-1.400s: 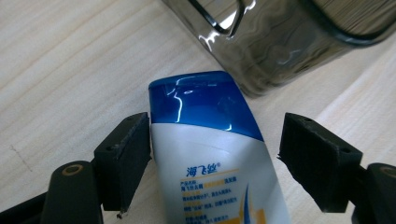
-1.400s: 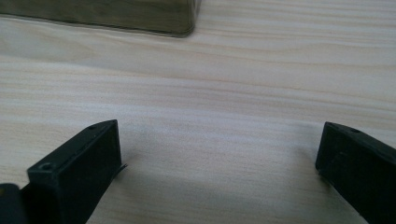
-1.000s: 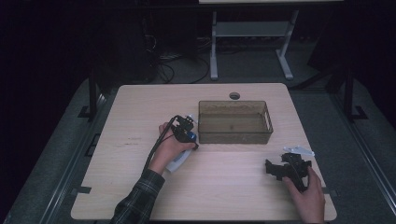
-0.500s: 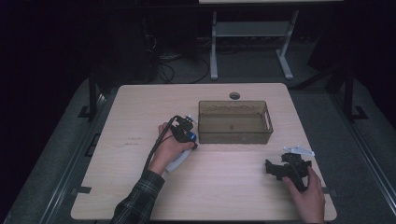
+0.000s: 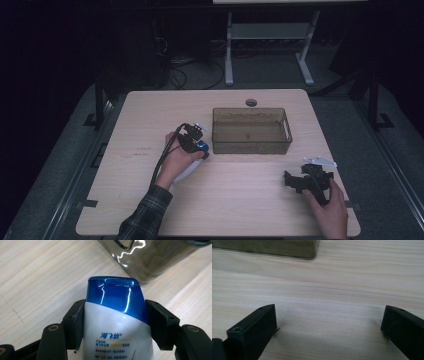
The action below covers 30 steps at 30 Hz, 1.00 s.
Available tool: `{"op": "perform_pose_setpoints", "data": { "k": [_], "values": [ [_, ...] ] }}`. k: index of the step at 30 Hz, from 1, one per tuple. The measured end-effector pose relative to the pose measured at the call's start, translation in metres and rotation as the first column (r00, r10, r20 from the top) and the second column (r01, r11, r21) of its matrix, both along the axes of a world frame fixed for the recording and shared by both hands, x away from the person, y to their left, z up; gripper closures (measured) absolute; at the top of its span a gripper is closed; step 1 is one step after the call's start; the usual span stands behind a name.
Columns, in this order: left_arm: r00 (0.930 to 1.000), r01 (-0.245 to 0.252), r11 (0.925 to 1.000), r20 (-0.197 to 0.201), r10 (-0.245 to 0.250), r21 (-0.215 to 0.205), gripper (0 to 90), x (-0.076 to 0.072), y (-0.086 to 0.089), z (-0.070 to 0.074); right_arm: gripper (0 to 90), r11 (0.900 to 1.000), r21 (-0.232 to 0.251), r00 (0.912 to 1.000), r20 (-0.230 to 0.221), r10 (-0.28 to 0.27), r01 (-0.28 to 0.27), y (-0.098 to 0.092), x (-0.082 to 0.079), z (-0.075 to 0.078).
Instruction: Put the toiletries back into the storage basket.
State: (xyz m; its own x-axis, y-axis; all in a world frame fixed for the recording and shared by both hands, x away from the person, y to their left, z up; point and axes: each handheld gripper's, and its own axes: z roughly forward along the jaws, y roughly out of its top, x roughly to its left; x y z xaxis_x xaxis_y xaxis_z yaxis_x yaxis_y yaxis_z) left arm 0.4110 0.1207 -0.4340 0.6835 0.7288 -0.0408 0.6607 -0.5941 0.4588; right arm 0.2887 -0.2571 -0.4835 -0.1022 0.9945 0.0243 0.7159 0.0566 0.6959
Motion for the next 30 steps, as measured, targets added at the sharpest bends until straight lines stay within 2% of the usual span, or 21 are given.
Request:
{"op": "perform_pose_setpoints", "data": {
  "k": [6, 9, 12, 16, 18, 24, 25, 26, 27, 29, 30],
  "values": [
    [0.9991, 0.018, 0.999, 0.04, -0.016, -0.041, 36.4, -0.007, 0.007, 0.013, 0.0, 1.0, 0.0, 1.0, 0.0, 0.0, 0.0, 0.0, 0.0, 0.0],
    [0.9973, 0.025, 0.9961, 0.07, -0.019, -0.085, 36.5, -0.013, 0.014, 0.02, 0.0, 1.0, 0.0, 1.0, 0.0, 0.0, 0.0, 0.0, 0.0, 0.0],
    [0.9963, 0.036, 0.9945, 0.081, -0.028, -0.098, 36.5, -0.016, 0.018, 0.024, 0.0, 1.0, 0.0, 1.0, 0.0, 0.0, 0.0, 0.0, 0.0, 0.0],
    [0.9949, 0.04, 0.9887, 0.098, -0.026, -0.144, 36.6, -0.022, 0.028, 0.032, 0.0, 1.0, 0.0, 1.0, 0.0, 0.0, 0.0, 0.0, 0.0, 0.0],
    [0.9945, 0.043, 0.9872, 0.101, -0.027, -0.154, 36.6, -0.023, 0.031, 0.033, 0.0, 1.0, 0.0, 1.0, 0.0, 0.0, 0.0, 0.0, 0.0, 0.0],
    [0.9915, 0.057, 0.9721, 0.127, -0.029, -0.228, 36.7, -0.032, 0.044, 0.04, 0.0, 1.0, 0.001, 1.0, 0.0, 0.001, -0.001, 0.0, 0.0, 0.0],
    [0.9904, 0.065, 0.9668, 0.135, -0.032, -0.247, 36.7, -0.036, 0.049, 0.042, 0.0, 1.0, 0.001, 1.0, 0.0, 0.001, -0.001, 0.0, 0.0, 0.0],
    [0.9904, 0.065, 0.9668, 0.135, -0.032, -0.247, 36.7, -0.036, 0.049, 0.042, 0.0, 1.0, 0.001, 1.0, 0.0, 0.001, -0.001, 0.0, 0.0, 0.0],
    [0.9884, 0.075, 0.9593, 0.148, -0.036, -0.272, 36.7, -0.039, 0.054, 0.044, 0.0, 1.0, 0.001, 1.0, 0.0, 0.001, -0.001, 0.0, 0.0, 0.0],
    [0.9863, 0.09, 0.9524, 0.159, -0.044, -0.291, 36.8, -0.042, 0.059, 0.046, 0.0, 1.0, 0.001, 1.0, 0.0, 0.001, -0.001, 0.0, 0.0, 0.0],
    [0.9863, 0.09, 0.9524, 0.159, -0.044, -0.291, 36.8, -0.042, 0.059, 0.046, 0.0, 1.0, 0.001, 1.0, 0.0, 0.001, -0.001, 0.0, 0.0, 0.0]
  ]
}}
